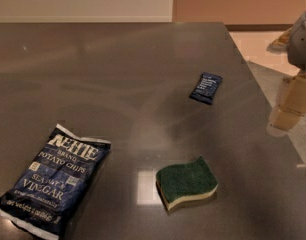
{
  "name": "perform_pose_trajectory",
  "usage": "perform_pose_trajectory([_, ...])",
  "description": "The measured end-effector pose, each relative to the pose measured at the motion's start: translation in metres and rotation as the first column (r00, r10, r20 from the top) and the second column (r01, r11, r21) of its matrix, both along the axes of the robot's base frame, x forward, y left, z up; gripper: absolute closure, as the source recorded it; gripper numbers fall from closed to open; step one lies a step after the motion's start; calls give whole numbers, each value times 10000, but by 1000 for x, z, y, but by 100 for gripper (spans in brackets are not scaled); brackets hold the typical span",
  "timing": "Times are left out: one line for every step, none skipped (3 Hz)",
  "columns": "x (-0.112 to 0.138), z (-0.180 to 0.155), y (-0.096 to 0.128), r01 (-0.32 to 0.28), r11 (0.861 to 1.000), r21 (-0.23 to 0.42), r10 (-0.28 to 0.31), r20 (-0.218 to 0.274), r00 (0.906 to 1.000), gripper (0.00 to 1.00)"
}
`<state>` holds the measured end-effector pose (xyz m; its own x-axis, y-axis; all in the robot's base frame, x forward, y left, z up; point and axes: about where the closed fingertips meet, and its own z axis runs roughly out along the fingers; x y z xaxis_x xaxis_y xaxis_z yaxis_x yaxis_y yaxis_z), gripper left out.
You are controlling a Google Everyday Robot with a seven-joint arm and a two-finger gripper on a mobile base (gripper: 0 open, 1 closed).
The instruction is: Pick rxbar blueberry
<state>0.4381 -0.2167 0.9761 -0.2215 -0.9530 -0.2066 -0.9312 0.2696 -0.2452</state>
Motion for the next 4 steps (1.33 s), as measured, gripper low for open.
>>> perform_pose_trajectory([2,1,1,-75,10000,-28,76,89,9999,0])
perform_pose_trajectory([23,-8,1,-764,9971,-28,764,72,9970,0])
perform_pose_trajectory([61,-20,1,-1888,9819,168,1885,181,9819,0])
perform_pose_trajectory([102,-31,5,-3240,9459,202,3235,233,9459,0])
